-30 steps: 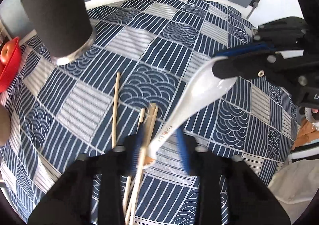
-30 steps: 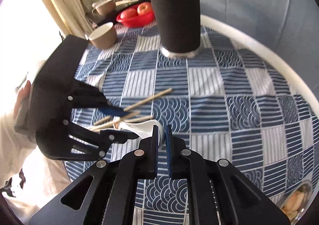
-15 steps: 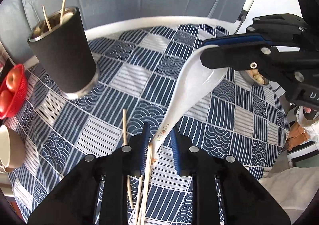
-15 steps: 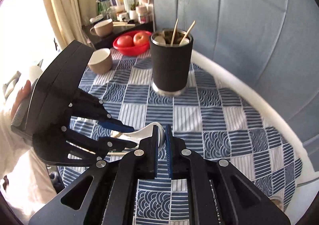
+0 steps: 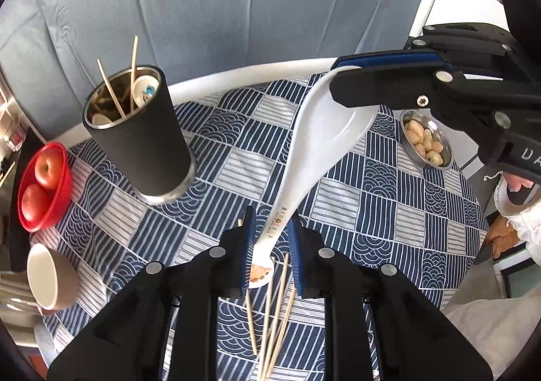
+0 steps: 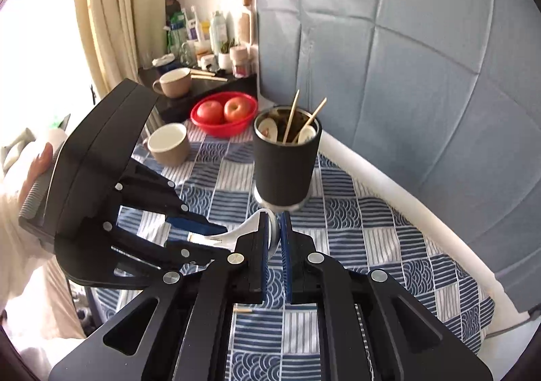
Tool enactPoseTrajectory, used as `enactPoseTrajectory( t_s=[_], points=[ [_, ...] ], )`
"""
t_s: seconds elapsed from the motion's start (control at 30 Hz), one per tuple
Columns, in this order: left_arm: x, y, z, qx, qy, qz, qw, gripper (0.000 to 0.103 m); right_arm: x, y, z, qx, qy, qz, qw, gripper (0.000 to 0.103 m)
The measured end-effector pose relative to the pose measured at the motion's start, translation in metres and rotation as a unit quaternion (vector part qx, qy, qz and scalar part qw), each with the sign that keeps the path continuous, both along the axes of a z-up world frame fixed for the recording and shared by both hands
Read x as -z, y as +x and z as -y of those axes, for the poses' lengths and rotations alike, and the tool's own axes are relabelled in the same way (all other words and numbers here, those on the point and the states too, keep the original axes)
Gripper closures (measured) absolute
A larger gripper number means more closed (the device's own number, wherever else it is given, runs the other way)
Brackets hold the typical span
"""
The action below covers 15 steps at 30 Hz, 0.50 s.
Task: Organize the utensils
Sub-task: 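Lift the white spoon with the right gripper over the black holder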
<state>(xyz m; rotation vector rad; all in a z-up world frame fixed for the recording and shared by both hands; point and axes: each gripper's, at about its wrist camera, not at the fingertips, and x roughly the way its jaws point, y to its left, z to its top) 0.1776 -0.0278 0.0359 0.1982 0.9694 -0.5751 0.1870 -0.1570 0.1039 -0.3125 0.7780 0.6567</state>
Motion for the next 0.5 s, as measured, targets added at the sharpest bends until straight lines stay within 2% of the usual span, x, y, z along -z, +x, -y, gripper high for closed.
enactPoseTrajectory(
  t_s=[0.27,0.5],
  points=[
    [-0.022,0.034,-0.02,0.05,-0.014,-0.006,0.9986,0.084,-0.024,0.024,-0.023,0.038,-0.006,0.008,0.999,0.096],
    [-0.05,0.074,-0.039,0.094,-0.013,0.017,0.9954,0.084,-0.053,0.053,-0.045,0.071,-0.015,0.037,0.997,0.096]
  ],
)
